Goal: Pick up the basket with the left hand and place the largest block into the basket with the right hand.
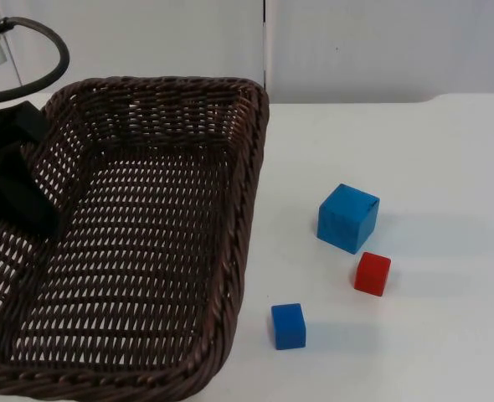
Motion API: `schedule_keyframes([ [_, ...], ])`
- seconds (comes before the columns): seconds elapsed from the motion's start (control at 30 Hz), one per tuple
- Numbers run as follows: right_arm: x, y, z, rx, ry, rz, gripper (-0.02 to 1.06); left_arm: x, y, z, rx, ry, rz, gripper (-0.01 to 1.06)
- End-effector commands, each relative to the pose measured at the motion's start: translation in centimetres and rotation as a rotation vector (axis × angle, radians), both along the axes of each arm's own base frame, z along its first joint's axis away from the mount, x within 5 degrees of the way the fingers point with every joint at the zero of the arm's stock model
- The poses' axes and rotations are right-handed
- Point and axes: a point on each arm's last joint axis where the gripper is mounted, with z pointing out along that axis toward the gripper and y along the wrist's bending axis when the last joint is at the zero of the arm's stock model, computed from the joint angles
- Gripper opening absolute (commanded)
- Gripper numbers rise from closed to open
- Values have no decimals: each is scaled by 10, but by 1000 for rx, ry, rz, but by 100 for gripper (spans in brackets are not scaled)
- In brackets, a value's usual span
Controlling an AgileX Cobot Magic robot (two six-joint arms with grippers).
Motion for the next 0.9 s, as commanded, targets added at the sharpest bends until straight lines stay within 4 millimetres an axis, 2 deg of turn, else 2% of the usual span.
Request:
schedule_keyframes([
  [0.0, 8, 1, 10, 10, -19, -4, 105, -1, -2, 6, -24, -10, 1, 0],
  [0.1, 19, 2, 19, 10, -3, -6, 105, -1, -2, 6, -24, -10, 1, 0],
  [0.2, 41, 3, 30, 6, 44, -9, 105, -1, -3, 6, -25, -10, 3, 0],
  [0.23, 41, 3, 30, 6, 44, -9, 105, -1, -3, 6, -25, -10, 3, 0],
  [0.4, 78, 5, 47, -26, 114, 3, 105, -1, -3, 6, -25, -10, 3, 0],
  [0.43, 78, 5, 47, -26, 114, 3, 105, -1, -3, 6, -25, -10, 3, 0],
  [0.53, 103, 7, 53, -32, 174, 5, 105, -1, -3, 6, -25, -10, 3, 0],
  [0.57, 103, 7, 53, -32, 174, 5, 105, -1, -3, 6, -25, -10, 3, 0],
  [0.6, 115, 8, 57, -32, 204, 6, 105, -1, -3, 6, -25, -10, 3, 0],
  [0.73, 146, 10, 63, -36, 265, 7, 105, -1, -3, 6, -26, -5, -2, 0],
  [0.8, 150, 10, 63, -36, 271, 7, 105, -2, -3, 6, -27, -4, -3, 0],
  [0.87, 163, 11, 64, -38, 294, 7, 105, -2, -3, 6, -27, -4, -3, 0],
])
